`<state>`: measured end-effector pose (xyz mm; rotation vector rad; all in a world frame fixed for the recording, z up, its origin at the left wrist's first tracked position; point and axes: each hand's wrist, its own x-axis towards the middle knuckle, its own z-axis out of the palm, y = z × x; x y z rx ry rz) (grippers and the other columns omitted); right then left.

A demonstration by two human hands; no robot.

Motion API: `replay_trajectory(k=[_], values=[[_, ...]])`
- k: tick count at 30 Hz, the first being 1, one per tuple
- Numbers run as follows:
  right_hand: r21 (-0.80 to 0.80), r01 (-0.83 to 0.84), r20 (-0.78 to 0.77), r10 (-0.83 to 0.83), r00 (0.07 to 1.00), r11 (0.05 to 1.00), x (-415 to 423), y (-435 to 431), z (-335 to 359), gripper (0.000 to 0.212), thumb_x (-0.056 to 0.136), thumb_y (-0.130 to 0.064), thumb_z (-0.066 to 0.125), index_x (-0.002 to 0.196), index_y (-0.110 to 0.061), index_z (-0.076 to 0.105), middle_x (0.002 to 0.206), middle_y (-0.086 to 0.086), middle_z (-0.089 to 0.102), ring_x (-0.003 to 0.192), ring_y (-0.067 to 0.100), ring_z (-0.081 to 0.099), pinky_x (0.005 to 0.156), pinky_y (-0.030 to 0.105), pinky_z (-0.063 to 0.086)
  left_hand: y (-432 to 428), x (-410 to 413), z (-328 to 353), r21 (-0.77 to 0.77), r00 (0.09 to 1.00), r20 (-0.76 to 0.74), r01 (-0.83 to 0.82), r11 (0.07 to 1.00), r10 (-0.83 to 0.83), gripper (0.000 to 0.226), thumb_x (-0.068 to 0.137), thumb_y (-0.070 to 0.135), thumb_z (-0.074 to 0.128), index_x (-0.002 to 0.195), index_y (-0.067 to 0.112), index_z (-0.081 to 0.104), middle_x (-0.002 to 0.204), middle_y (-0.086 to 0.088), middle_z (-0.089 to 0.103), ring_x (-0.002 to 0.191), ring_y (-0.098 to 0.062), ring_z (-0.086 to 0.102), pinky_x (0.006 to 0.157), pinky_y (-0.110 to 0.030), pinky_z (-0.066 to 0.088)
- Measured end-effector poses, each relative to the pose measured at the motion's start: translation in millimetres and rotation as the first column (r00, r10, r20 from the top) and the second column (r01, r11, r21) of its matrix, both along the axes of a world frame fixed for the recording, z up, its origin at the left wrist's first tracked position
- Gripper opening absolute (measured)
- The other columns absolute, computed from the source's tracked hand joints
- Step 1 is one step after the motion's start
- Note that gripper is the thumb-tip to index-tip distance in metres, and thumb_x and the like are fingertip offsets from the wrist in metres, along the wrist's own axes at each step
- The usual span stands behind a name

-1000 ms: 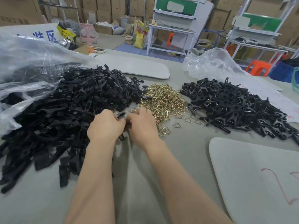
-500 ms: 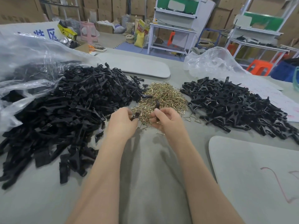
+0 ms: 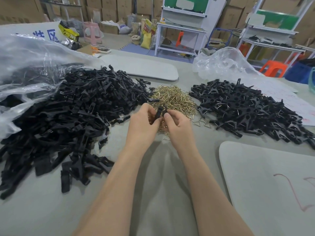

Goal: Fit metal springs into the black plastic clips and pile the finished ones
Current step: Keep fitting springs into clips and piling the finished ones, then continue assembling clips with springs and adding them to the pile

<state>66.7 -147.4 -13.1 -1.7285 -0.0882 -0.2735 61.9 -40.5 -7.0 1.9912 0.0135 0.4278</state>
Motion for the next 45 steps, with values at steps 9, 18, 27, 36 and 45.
replay_trajectory(k=[9, 18, 27, 36, 45], values=[[-0.076, 0.042, 0.049, -0.038, 0.998, 0.996, 1, 2, -1, 0.018, 0.094, -0.011, 0.056, 0.108, -0.011, 0.068, 0.096, -0.002, 0.068, 0.096, 0.019, 0.064, 0.089, 0.036, 0.052, -5, 0, -2, 0.061, 0.999, 0.044, 0.016, 0.998, -0.019, 0.017, 0.084, 0.012, 0.066, 0.090, 0.022, 0.053, 0.093, 0.005, 0.062, 0.085, -0.008, 0.058, 0.069, -0.011, 0.041], [0.077, -0.040, 0.040, 0.037, 0.999, 0.996, 1, -2, 1, 0.040, 0.093, -0.001, 0.053, 0.082, -0.037, 0.064, 0.081, -0.012, 0.069, 0.080, 0.009, 0.067, 0.080, 0.025, 0.056, -1, 3, 2, -0.267, 0.998, 0.028, 0.063, 0.962, -0.058, 0.018, 0.089, 0.009, 0.062, 0.089, 0.027, 0.059, 0.087, 0.010, 0.063, 0.084, -0.007, 0.059, 0.082, -0.025, 0.049], [0.197, -0.023, -0.003, 0.024, 1.000, 0.980, 0, -6, 5, 0.020, 0.093, 0.001, 0.053, 0.093, -0.018, 0.059, 0.091, 0.003, 0.068, 0.079, 0.011, 0.068, 0.075, 0.022, 0.055, 0, 4, 1, -0.484, 0.988, -0.001, 0.134, 0.865, -0.154, 0.025, 0.088, 0.002, 0.061, 0.102, 0.023, 0.063, 0.095, 0.011, 0.066, 0.091, 0.003, 0.062, 0.087, -0.020, 0.049], [0.134, -0.004, 0.028, 0.000, 1.000, 0.991, -2, -6, 6, 0.027, 0.091, 0.000, 0.057, 0.085, -0.026, 0.064, 0.083, -0.004, 0.070, 0.081, 0.015, 0.069, 0.079, 0.028, 0.056, -1, 2, 2, -0.469, 0.984, 0.042, 0.174, 0.866, -0.175, 0.027, 0.087, 0.003, 0.063, 0.096, 0.028, 0.061, 0.093, 0.011, 0.064, 0.076, 0.009, 0.060, 0.072, -0.011, 0.047], [0.298, -0.091, -0.072, 0.117, 0.990, 0.950, -5, -13, 17, 0.020, 0.092, 0.000, 0.054, 0.089, -0.014, 0.069, 0.083, 0.004, 0.069, 0.072, 0.013, 0.062, 0.072, 0.024, 0.052, 2, -2, 10, -0.681, 0.968, 0.014, 0.193, 0.707, -0.251, 0.012, 0.091, 0.005, 0.060, 0.095, 0.016, 0.061, 0.096, -0.006, 0.062, 0.072, -0.003, 0.067, 0.066, -0.015, 0.052]])
